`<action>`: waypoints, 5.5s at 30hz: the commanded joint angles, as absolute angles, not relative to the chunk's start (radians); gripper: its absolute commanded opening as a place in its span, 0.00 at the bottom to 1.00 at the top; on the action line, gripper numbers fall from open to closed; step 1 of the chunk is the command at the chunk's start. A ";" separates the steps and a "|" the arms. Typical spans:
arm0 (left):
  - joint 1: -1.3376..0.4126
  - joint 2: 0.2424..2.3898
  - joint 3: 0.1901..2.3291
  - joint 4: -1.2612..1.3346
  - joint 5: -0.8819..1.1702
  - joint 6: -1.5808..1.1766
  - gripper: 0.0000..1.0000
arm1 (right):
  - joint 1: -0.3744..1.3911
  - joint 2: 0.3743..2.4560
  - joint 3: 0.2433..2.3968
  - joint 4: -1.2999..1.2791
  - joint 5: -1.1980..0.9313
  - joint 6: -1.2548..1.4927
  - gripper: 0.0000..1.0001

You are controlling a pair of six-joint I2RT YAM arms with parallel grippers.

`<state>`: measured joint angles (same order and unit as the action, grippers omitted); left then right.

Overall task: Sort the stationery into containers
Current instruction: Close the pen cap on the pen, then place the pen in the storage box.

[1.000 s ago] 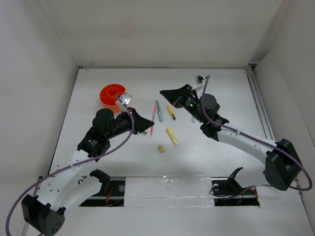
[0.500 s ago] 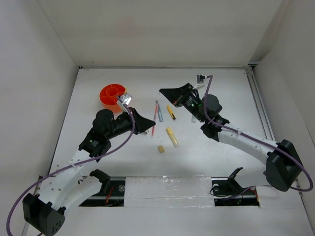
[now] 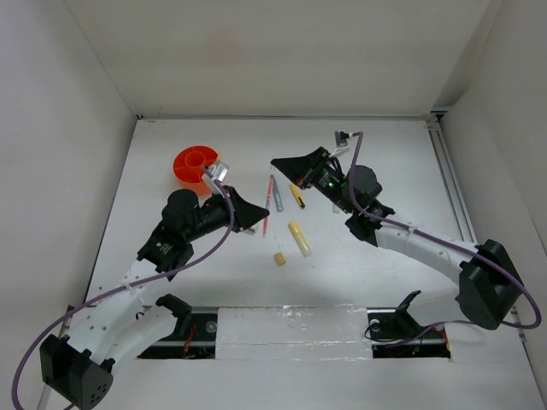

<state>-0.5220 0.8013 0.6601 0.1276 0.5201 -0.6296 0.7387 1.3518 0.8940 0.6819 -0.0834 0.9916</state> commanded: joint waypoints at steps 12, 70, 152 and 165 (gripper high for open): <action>-0.525 0.778 0.690 0.147 0.509 -0.617 0.00 | 0.747 1.382 0.896 0.765 -0.098 0.968 0.00; -0.525 0.788 0.699 0.156 0.434 -0.617 0.00 | 0.747 1.430 0.914 0.795 -0.166 0.936 0.00; -0.568 0.813 0.990 -0.069 0.140 -0.305 0.00 | 0.828 1.444 0.999 0.339 -0.557 0.660 0.41; -0.568 0.914 0.989 -0.124 -0.050 -0.351 0.00 | 0.750 1.332 0.945 0.453 -0.611 0.672 0.77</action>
<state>-0.5716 0.8921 0.9386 -0.1684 0.0227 -0.3405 0.7712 1.4010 0.9497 0.3954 -0.5663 0.6750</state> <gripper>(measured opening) 0.036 0.763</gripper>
